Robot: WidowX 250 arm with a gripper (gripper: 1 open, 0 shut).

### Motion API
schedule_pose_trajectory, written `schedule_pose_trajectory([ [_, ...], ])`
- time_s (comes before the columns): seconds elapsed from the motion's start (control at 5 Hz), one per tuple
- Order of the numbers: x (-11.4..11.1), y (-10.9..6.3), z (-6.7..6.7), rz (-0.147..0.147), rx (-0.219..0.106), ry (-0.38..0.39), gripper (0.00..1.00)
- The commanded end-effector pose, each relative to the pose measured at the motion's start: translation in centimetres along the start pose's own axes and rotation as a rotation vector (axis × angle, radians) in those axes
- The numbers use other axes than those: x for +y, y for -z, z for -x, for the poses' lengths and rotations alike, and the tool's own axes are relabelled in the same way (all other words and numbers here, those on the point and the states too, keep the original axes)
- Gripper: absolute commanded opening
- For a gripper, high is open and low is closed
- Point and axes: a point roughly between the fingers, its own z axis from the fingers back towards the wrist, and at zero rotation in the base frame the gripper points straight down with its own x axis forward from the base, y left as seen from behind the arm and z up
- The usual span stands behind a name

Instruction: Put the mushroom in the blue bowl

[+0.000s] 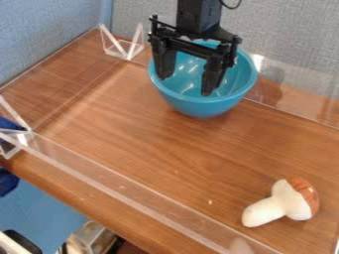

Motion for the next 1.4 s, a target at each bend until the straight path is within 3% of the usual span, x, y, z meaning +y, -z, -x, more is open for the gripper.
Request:
schedule_pose_trajectory([
  [0.0,-0.3,0.4,-0.1,-0.003,0.003,0.002,1.0],
  [0.2,-0.9,0.8,-0.3,-0.007,-0.002,0.006,1.0],
  [0.6,-6.3,0.6,0.9,-0.015,-0.044,0.099,1.0],
  [0.8,-5.5,0.3,-0.8,-0.029,-0.081,0.111,1.0],
  [1.0,-6.7,0.4,-0.7,-0.033,-0.1,0.141,1.0],
  [1.2,-7.0,0.8,-0.3,-0.038,-0.095,0.155,1.0],
])
